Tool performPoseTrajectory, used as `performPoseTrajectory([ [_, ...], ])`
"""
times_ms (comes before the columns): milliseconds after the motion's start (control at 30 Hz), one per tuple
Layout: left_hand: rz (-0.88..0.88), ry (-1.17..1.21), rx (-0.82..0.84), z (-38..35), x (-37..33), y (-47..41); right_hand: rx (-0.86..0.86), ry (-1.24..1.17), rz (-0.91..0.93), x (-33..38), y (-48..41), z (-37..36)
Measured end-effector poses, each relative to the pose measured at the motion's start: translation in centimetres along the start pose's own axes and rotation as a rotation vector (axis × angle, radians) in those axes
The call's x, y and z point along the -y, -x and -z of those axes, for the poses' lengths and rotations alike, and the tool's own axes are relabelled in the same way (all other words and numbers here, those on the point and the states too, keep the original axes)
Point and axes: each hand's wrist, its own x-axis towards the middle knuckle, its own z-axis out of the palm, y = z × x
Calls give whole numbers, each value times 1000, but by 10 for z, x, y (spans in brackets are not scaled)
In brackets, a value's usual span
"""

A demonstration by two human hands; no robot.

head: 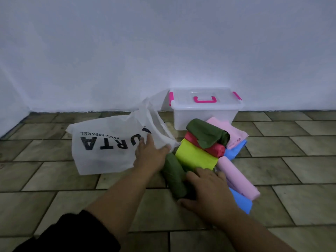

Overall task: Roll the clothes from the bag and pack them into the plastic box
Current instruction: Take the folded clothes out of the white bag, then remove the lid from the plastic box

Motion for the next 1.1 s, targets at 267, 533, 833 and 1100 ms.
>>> performPoseTrajectory([
  [267,-253,-235,323,-47,25,80,404,-271,-308,-89,32,31],
  [533,-331,-432,242,-66,39,77,119,-176,-387,-46,29,-3],
  [833,-342,-424,180,-54,47,47,482,-364,-250,-58,-1,31],
  [1100,-434,-291,163,-36,16,41,-155,-725,-554,-168,-71,57],
])
